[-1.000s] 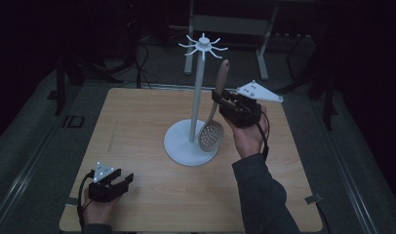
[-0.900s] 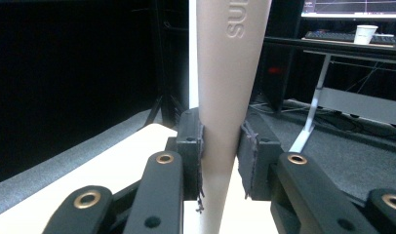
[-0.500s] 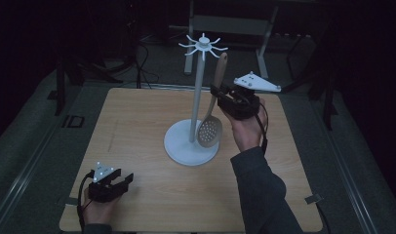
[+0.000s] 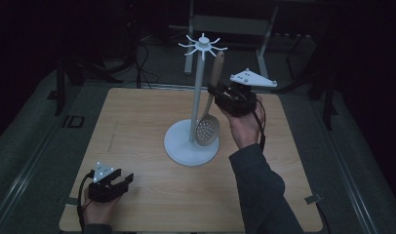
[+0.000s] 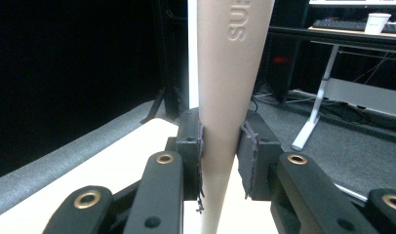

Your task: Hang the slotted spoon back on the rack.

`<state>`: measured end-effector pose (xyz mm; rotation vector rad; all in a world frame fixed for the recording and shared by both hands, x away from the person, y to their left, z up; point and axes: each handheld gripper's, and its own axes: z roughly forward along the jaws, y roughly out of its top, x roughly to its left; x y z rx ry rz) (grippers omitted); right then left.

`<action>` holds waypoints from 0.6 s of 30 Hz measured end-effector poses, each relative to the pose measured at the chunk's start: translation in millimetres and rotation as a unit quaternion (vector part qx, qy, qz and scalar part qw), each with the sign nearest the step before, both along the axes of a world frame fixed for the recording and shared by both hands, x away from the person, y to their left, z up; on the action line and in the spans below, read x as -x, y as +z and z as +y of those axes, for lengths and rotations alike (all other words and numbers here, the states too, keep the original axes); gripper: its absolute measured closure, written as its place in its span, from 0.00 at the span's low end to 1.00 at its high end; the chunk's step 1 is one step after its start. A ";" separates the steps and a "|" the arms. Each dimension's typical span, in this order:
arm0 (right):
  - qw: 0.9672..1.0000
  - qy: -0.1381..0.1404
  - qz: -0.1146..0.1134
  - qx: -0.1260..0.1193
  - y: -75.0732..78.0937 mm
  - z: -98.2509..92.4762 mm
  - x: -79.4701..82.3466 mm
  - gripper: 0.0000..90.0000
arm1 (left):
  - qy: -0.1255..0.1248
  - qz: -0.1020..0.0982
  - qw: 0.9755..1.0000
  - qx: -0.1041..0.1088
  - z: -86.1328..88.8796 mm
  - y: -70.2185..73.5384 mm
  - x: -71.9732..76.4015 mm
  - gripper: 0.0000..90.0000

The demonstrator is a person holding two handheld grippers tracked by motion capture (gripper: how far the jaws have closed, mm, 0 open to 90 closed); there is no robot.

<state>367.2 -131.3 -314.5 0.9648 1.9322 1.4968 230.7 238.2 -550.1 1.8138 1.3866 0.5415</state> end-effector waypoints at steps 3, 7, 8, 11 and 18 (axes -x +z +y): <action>1.000 -0.001 0.003 0.002 -0.4 1.5 -2.1 0.81 | 0.000 0.000 1.000 0.000 0.0 0.0 0.0 0.52; 1.000 0.001 0.006 -0.002 -0.5 3.8 -4.4 0.81 | 0.000 0.000 1.000 0.000 0.1 0.0 0.0 0.52; 1.000 0.002 0.007 -0.004 -0.8 5.2 -4.8 0.81 | 0.000 0.000 1.000 0.000 0.1 0.1 0.1 0.52; 1.000 0.003 0.010 -0.003 -2.2 8.6 -6.5 0.81 | 0.001 -0.001 1.000 0.001 0.4 0.3 0.3 0.52; 1.000 0.003 0.014 -0.005 -3.5 11.5 -8.4 0.81 | 0.003 -0.003 1.000 0.002 0.6 0.5 0.5 0.52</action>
